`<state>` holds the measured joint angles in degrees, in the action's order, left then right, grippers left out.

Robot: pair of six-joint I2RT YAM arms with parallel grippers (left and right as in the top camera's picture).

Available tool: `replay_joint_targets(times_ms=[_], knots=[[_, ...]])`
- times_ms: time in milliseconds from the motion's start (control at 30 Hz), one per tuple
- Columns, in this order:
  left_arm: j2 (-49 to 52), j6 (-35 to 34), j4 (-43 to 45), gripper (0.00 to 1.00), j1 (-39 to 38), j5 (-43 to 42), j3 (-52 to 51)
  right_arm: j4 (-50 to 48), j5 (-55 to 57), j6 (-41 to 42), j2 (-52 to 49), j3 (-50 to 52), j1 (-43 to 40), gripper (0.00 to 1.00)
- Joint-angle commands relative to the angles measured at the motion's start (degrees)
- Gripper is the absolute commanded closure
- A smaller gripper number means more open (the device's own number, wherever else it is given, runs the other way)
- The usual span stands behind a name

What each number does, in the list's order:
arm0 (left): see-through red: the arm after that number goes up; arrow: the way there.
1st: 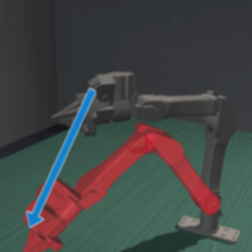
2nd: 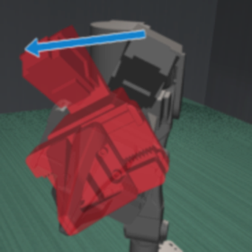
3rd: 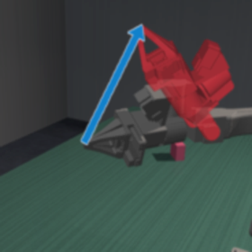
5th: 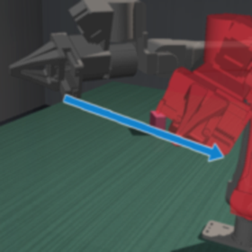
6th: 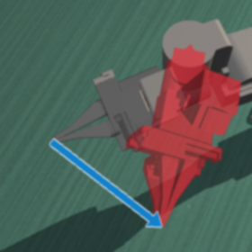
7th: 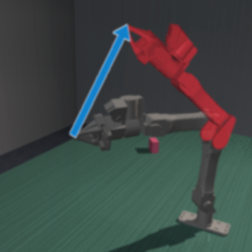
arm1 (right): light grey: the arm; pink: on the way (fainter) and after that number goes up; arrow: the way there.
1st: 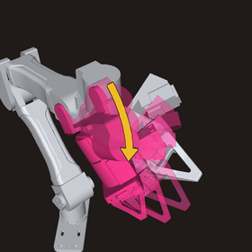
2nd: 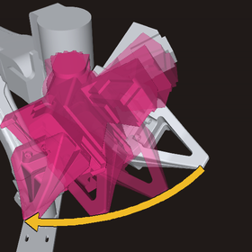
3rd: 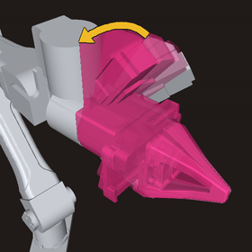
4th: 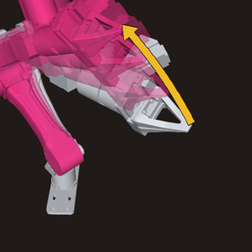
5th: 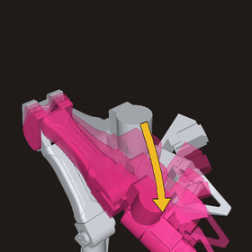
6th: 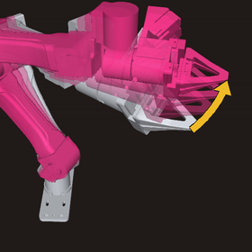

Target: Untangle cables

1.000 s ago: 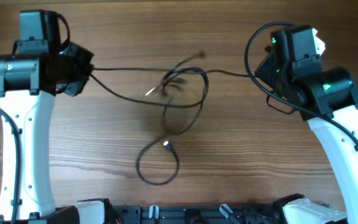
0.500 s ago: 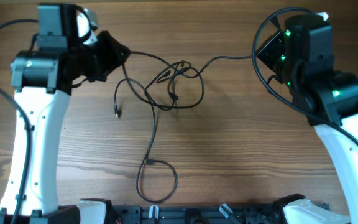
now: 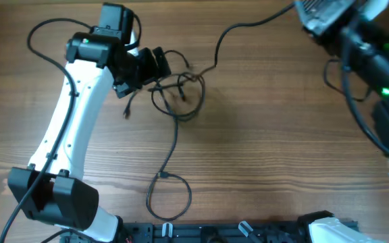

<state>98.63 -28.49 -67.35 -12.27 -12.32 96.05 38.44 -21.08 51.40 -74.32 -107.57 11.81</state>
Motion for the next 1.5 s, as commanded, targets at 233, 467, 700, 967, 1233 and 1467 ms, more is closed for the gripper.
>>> replay_joint_targets(times_ms=[233,467,700,967,1233,1467], knots=[[7.06,1.29,1.97,0.00,-3.76,1.66,0.17,-4.46,-6.16,-1.16,2.60,-8.55,-7.15,0.96],[7.15,1.07,1.79,0.00,-3.76,1.44,0.17,22.27,2.67,-7.21,-6.25,-8.24,-7.82,0.54],[7.15,-2.01,2.19,0.00,-3.74,1.49,0.17,42.25,2.71,-28.11,-23.43,-8.24,-6.97,0.00],[7.15,-1.99,2.12,0.00,-3.74,1.49,0.17,47.71,9.60,-45.27,-44.74,-8.20,2.75,0.00],[7.15,-16.65,-1.51,0.00,7.19,1.77,0.17,40.06,8.31,-45.33,-50.95,-1.31,4.85,0.00],[7.15,-16.98,-4.92,0.00,14.25,1.68,0.17,34.84,6.64,-42.53,-50.69,4.55,8.13,0.96]])
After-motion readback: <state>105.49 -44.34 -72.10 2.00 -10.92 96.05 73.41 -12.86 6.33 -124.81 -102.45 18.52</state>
